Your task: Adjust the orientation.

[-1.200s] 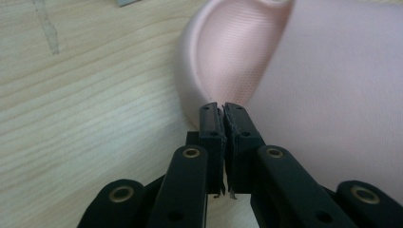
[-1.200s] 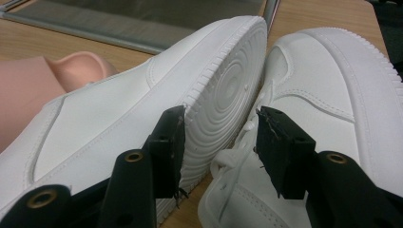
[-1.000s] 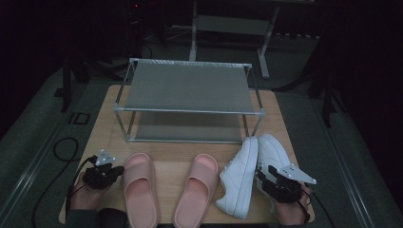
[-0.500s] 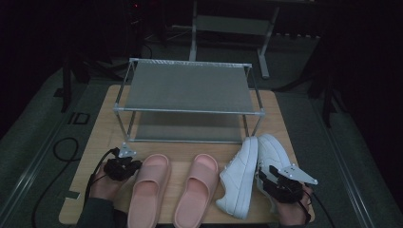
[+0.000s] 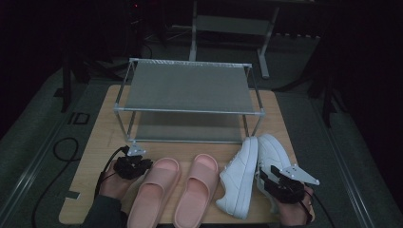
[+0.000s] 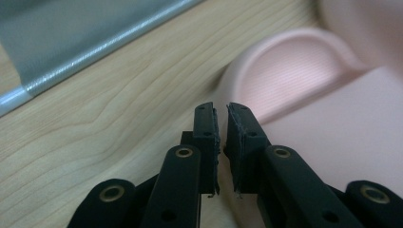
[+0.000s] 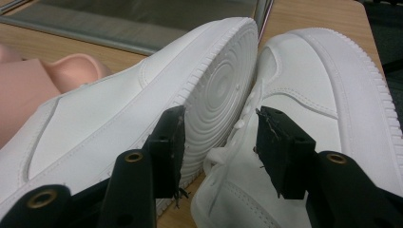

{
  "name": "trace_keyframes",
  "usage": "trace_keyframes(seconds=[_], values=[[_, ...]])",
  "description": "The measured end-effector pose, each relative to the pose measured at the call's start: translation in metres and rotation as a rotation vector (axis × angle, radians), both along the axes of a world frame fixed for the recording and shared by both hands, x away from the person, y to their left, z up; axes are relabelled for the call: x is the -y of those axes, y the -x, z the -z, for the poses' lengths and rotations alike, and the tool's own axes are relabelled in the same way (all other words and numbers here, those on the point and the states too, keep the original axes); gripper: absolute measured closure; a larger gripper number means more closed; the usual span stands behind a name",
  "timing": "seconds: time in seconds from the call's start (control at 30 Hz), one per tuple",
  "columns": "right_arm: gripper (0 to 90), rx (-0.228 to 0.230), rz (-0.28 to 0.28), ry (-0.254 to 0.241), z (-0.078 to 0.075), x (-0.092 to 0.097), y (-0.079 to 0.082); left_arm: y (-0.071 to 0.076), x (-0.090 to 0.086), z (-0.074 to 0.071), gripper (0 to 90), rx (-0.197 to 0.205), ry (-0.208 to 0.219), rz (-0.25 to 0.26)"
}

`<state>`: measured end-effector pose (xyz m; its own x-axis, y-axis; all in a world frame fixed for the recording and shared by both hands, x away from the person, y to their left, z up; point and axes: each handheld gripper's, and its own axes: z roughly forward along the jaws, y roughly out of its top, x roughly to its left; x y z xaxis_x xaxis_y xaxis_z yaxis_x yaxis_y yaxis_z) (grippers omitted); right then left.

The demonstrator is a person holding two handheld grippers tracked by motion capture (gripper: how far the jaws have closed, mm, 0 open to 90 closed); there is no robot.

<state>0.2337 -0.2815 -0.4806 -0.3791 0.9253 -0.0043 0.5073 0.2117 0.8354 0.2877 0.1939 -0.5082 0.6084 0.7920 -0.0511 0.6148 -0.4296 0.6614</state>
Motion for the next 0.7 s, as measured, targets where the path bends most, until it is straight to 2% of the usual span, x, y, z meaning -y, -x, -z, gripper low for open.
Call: trace_keyframes(seconds=[0.07,0.2,0.23,0.43,0.53,0.7], values=[[52.2,0.002,-0.001,-0.002,-0.001,-0.001,0.000,0.007,0.002,-0.006,82.3,0.014,0.021,0.006],[52.1,0.003,-0.001,-0.001,-0.002,-0.001,0.000,0.018,0.003,-0.015,82.3,0.029,0.034,0.024],[52.1,0.003,-0.001,-0.001,-0.002,-0.001,0.000,0.024,0.005,-0.020,82.3,0.037,0.041,0.035],[52.1,0.000,-0.002,-0.001,-0.001,-0.001,0.000,0.039,0.013,-0.026,82.1,0.034,0.027,0.080],[52.1,0.000,0.001,-0.003,-0.001,0.000,0.000,0.044,0.015,-0.029,82.4,0.034,0.046,0.094],[52.2,-0.001,0.001,-0.003,-0.001,0.000,0.000,0.055,0.018,-0.037,82.7,0.041,0.037,0.128]])
